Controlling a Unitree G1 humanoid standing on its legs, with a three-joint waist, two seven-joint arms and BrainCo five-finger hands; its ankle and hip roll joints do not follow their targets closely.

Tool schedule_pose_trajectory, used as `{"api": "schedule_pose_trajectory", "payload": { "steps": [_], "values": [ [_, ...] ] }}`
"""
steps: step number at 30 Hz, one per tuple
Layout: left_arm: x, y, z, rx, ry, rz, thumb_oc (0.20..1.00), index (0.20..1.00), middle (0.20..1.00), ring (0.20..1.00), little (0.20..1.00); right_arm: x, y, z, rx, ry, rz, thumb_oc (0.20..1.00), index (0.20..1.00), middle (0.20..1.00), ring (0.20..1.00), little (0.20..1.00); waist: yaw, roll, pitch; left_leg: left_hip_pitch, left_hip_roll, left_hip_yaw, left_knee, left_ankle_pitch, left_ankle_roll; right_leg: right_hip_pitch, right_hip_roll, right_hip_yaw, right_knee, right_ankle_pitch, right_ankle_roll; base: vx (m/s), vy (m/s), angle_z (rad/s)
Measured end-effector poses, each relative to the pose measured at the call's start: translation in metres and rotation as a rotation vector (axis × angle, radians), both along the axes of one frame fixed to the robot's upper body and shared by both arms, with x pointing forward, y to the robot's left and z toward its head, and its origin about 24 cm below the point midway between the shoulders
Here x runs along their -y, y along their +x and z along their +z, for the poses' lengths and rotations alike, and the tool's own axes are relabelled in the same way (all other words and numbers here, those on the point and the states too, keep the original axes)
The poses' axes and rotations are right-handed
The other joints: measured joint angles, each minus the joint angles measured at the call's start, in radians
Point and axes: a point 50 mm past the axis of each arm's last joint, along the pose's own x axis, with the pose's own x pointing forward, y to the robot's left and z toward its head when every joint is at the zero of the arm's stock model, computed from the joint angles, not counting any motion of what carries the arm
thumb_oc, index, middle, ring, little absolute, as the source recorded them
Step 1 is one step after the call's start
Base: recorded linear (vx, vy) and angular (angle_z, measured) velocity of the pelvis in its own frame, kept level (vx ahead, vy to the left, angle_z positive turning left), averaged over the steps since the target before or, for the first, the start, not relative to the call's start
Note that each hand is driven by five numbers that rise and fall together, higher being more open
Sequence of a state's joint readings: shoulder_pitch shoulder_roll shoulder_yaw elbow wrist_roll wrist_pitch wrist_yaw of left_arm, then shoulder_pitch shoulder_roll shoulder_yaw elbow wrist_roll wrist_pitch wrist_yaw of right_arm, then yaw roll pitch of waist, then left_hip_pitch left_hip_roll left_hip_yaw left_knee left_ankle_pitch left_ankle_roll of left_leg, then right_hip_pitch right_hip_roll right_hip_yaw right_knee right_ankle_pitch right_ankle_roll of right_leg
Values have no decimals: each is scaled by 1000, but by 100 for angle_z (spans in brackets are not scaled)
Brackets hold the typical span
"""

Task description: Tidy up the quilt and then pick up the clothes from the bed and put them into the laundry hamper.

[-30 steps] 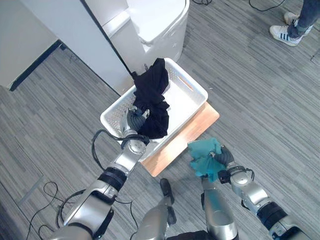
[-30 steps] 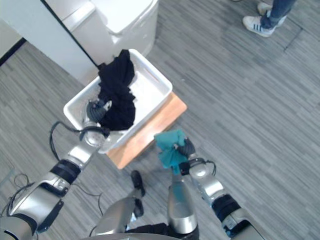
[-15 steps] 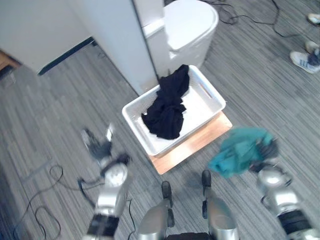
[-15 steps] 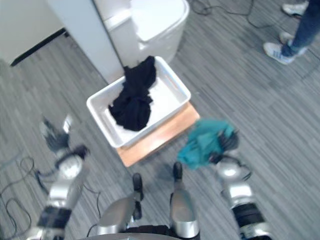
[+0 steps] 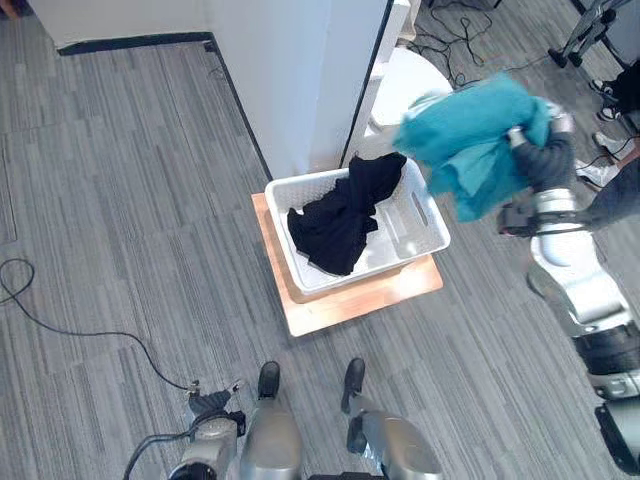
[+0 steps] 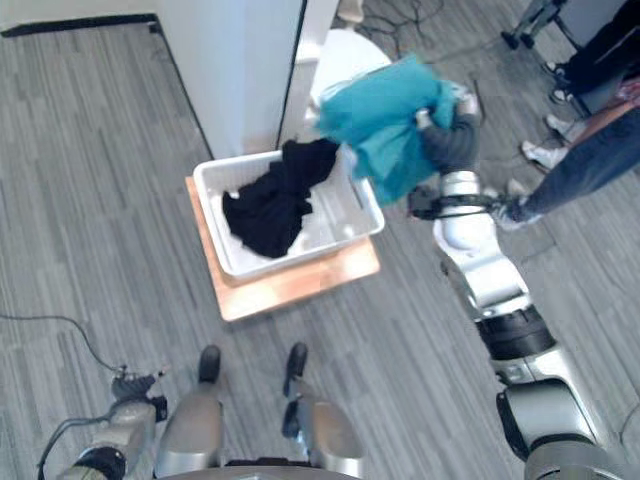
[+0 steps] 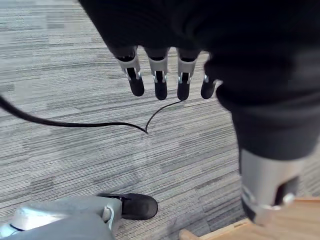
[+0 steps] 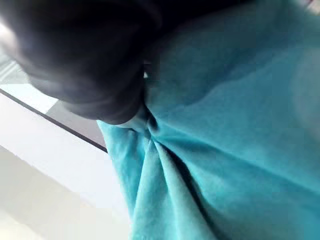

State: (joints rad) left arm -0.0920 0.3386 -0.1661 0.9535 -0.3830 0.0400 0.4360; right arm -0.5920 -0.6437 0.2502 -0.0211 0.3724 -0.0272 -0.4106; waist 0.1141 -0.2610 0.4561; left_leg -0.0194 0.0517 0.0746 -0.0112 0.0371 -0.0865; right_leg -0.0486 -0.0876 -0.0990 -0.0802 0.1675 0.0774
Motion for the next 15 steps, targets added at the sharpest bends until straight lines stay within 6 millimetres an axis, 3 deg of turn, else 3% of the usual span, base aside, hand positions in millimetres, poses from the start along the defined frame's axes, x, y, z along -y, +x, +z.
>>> {"api": "schedule_pose_trajectory", "payload": {
  "steps": [6, 8, 13, 15],
  "values": [
    [7, -4, -5, 6, -76, 74, 1000, 1000, 1000, 1000, 1000, -14, 4, -19, -110, 63, 46, 200, 200, 200, 200, 200, -2, 35, 25, 0, -5, -1, -2, -1, -2, 0, 0, 0, 0, 6, -4, -28, 60, 1],
    [11, -1, -5, 29, -108, 98, 1000, 1000, 1000, 1000, 1000, -24, 6, -31, -190, 11, 74, 200, 200, 200, 200, 200, -2, 62, 44, 2, -6, -2, -6, 0, 1, 0, 0, 0, 0, 6, -5, -32, 62, -3],
    [17, 22, 6, 120, -120, 71, 1000, 1000, 1000, 1000, 1000, -52, 32, -75, -440, -200, 87, 200, 200, 200, 200, 200, 3, 95, 65, 3, -1, -2, -7, -1, 1, -2, 4, -4, 0, 6, -5, -10, 14, -2],
    [20, 28, 10, 147, -123, 51, 1000, 1000, 1000, 1000, 1000, -60, 38, -83, -498, -245, 90, 200, 200, 200, 200, 200, 9, 98, 68, 2, 2, -3, -7, -2, 0, -4, 7, -4, 0, 6, -4, 0, 0, 0]
  ]
}}
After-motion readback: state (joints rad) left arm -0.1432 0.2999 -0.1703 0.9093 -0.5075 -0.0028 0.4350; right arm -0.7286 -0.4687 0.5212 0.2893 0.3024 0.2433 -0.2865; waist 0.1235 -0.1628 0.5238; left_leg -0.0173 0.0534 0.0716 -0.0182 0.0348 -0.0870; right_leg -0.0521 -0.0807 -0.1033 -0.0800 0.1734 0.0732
